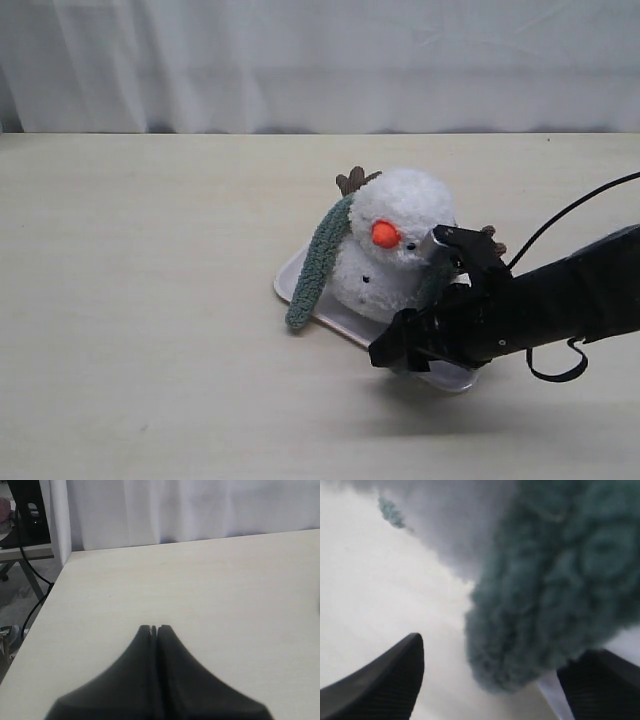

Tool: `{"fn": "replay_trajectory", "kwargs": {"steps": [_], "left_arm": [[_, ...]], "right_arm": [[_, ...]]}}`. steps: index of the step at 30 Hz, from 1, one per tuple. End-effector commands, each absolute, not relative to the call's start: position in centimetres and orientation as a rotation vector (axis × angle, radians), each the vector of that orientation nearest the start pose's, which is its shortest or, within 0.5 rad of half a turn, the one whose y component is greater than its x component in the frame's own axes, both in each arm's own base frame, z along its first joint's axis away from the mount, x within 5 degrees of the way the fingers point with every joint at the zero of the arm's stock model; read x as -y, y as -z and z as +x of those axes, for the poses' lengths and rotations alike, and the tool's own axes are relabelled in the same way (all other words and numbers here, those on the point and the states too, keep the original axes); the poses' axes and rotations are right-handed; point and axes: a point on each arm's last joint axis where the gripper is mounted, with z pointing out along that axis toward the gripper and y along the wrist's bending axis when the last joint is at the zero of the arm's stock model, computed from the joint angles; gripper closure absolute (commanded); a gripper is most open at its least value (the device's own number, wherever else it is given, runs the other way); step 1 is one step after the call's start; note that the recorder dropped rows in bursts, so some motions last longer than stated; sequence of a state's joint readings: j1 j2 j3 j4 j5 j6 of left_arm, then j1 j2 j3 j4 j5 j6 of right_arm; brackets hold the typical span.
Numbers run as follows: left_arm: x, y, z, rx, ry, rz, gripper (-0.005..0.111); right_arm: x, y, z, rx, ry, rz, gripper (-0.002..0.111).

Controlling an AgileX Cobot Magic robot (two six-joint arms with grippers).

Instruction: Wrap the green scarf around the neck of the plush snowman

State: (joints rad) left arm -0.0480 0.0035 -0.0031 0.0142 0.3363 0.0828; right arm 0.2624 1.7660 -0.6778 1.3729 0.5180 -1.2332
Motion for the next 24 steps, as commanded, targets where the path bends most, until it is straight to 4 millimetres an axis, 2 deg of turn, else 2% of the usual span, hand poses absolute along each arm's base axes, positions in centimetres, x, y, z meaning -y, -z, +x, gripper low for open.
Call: {"fn": "replay_trajectory", "kwargs": {"steps": [1, 9, 14, 18, 24], "left_arm": [[0.2, -18.4, 5.4, -1.803, -0.036, 0.119, 0.107], [0.2, -18.4, 5.4, -1.803, -0.036, 0.119, 0.107], [0.2, -18.4, 5.4, -1.803, -0.036, 0.119, 0.107], [0.2, -18.4, 5.4, -1.803, -0.036, 0.119, 0.107], [0.2, -18.4, 5.4, -1.803, -0.036, 0.119, 0.107]], "right_arm": [[-11.3, -13.5, 25.8, -2.638, -0.771, -0.367, 0.039], [-10.2, -13.9, 24.9, -2.759, -0.627, -0.405, 0.039], [-9.8, -14.7, 24.6, -2.765, -0.574, -0.414, 0.039], [-9.7, -16.5, 24.1, -2.717, -0.581, -0.42, 0.039], [-9.6, -20.7, 22.8, -2.561, -0.595, -0.467, 0.039]]}}
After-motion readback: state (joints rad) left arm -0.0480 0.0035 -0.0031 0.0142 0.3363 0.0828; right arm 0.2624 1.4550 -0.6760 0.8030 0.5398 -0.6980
